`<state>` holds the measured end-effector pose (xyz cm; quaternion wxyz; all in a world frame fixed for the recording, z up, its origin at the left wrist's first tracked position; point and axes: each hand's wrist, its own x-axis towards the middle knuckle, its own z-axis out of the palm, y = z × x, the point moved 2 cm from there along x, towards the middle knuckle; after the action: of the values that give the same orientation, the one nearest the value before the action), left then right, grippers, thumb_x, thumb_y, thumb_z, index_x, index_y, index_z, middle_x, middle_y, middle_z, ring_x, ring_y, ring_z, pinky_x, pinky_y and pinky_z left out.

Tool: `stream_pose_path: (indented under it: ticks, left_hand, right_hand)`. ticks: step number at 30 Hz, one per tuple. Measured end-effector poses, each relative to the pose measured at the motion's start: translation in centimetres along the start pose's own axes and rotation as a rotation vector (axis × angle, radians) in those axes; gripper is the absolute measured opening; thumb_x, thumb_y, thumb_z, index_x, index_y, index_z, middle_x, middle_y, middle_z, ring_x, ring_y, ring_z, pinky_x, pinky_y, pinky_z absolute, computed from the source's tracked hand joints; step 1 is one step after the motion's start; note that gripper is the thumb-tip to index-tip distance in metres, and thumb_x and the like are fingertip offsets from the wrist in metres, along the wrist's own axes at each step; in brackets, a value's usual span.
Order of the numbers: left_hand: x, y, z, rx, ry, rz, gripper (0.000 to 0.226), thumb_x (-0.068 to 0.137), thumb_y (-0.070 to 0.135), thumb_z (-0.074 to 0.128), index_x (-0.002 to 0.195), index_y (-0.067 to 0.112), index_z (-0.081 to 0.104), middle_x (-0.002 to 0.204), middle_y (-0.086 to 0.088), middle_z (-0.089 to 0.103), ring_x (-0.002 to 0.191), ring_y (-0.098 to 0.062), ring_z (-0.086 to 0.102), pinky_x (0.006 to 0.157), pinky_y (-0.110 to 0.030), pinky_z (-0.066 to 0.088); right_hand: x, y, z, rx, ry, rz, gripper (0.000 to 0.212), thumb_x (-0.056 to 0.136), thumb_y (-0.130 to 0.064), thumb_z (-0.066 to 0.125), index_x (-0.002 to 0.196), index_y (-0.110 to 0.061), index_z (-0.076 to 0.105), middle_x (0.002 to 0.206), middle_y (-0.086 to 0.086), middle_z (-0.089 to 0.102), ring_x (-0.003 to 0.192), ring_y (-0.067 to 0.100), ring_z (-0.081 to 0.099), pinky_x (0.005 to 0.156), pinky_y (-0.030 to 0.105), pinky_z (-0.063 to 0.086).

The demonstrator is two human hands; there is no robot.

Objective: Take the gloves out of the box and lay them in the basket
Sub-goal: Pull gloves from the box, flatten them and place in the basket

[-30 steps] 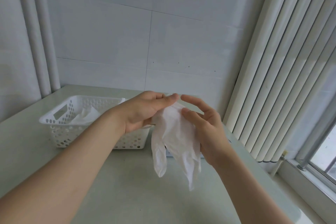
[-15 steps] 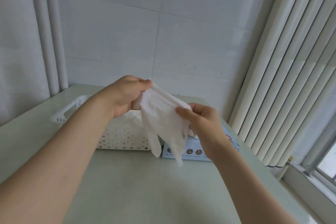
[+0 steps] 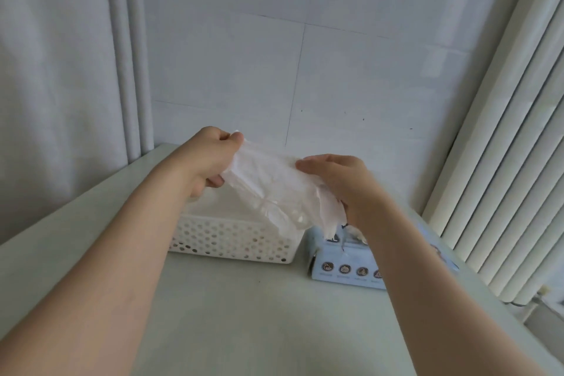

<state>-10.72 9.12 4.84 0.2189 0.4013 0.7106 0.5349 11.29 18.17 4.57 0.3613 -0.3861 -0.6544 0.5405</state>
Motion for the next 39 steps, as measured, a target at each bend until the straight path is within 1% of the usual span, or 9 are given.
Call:
stream_pose_path:
  ticks: [7, 9, 11, 15, 18, 22, 26, 32, 39]
  left_hand:
    - [1.1, -3.6, -1.9, 0.358, 0.128, -0.009, 0.04, 0.111, 0.036, 0.039, 0.096, 0.003, 0.055, 0.073, -0.011, 0.047, 0.053, -0.026, 0.043, 0.047, -0.025, 0.036]
    - [1.6, -4.5, -1.9, 0.452, 0.153, -0.034, 0.049, 0.11, 0.039, 0.04, 0.121, -0.008, 0.052, 0.099, -0.028, 0.064, 0.079, -0.044, 0.064, 0.062, -0.041, 0.053]
    - [1.5, -5.1, -1.7, 0.595, 0.178, -0.065, 0.046, 0.111, 0.038, 0.039, 0.13, -0.004, 0.044, 0.123, -0.027, 0.061, 0.1, -0.044, 0.061, 0.077, -0.045, 0.048]
    - [1.0, -4.9, -1.4, 0.801, 0.266, -0.056, 0.033, 0.111, 0.033, 0.043, 0.127, 0.005, 0.04, 0.122, -0.02, 0.06, 0.093, -0.035, 0.052, 0.074, -0.042, 0.039]
    - [1.2, -4.7, -1.6, 0.882, 0.307, -0.004, 0.037, 0.109, 0.035, 0.05, 0.13, 0.006, 0.042, 0.13, -0.02, 0.056, 0.118, -0.042, 0.052, 0.079, -0.044, 0.04]
    - [1.2, -3.4, -1.2, 0.837, 0.039, 0.183, 0.015, 0.105, 0.037, 0.057, 0.116, 0.028, 0.059, 0.12, -0.002, 0.059, 0.116, -0.028, 0.05, 0.102, -0.042, 0.043]
    - [-0.5, -2.6, 0.1, 0.858, -0.414, -0.022, 0.039, 0.102, 0.046, 0.061, 0.14, 0.045, 0.053, 0.127, 0.01, 0.054, 0.119, -0.018, 0.057, 0.105, -0.035, 0.045]
    - [-1.1, -2.5, 0.9, 0.913, -0.503, -0.096, 0.063, 0.099, 0.049, 0.062, 0.157, 0.046, 0.038, 0.161, 0.006, 0.042, 0.142, -0.022, 0.047, 0.117, -0.042, 0.04]
    - [-1.2, -2.6, 1.5, 0.943, -0.576, -0.131, 0.074, 0.093, 0.054, 0.071, 0.158, 0.045, 0.037, 0.16, 0.009, 0.044, 0.139, -0.018, 0.052, 0.104, -0.03, 0.043]
  right_hand:
    - [3.0, -0.1, 2.8, -0.369, 0.054, -0.143, 0.023, 0.078, -0.015, 0.092, 0.097, -0.018, 0.079, 0.075, 0.004, 0.079, 0.06, 0.013, 0.074, 0.055, 0.02, 0.054]
    - [3.6, 0.5, 3.7, -0.435, 0.108, -0.23, 0.018, 0.081, -0.013, 0.088, 0.094, -0.02, 0.078, 0.072, 0.0, 0.078, 0.059, 0.012, 0.074, 0.053, 0.019, 0.052]
    - [4.1, 1.2, 4.7, -0.539, 0.131, -0.319, 0.013, 0.084, -0.013, 0.084, 0.093, -0.02, 0.077, 0.077, -0.004, 0.076, 0.065, 0.01, 0.07, 0.055, 0.014, 0.049]
    - [4.4, 2.2, 5.6, -0.873, 0.106, -0.445, 0.018, 0.094, -0.023, 0.078, 0.112, -0.023, 0.074, 0.106, -0.002, 0.069, 0.097, 0.012, 0.063, 0.074, 0.019, 0.044]
    - [3.8, 1.1, 5.6, -0.947, 0.054, -0.527, 0.02, 0.099, -0.026, 0.072, 0.119, -0.024, 0.074, 0.119, 0.002, 0.067, 0.116, 0.023, 0.061, 0.09, 0.031, 0.045]
    - [2.4, -0.3, 5.3, -0.986, -0.28, -0.354, 0.04, 0.089, -0.055, 0.079, 0.12, -0.03, 0.074, 0.116, -0.005, 0.068, 0.103, 0.013, 0.062, 0.089, 0.03, 0.046]
    - [1.8, 0.5, 6.1, -1.156, -0.41, -0.22, 0.07, 0.08, -0.071, 0.078, 0.139, -0.038, 0.061, 0.132, -0.007, 0.059, 0.115, 0.018, 0.061, 0.1, 0.039, 0.051]
    - [2.3, 1.7, 6.6, -1.11, -0.376, -0.174, 0.076, 0.076, -0.063, 0.084, 0.142, -0.037, 0.059, 0.133, -0.003, 0.062, 0.116, 0.021, 0.06, 0.1, 0.04, 0.054]
    - [2.3, 2.0, 7.4, -1.163, -0.433, -0.145, 0.061, 0.09, -0.065, 0.071, 0.125, -0.015, 0.074, 0.119, 0.003, 0.075, 0.11, 0.023, 0.07, 0.09, 0.035, 0.058]
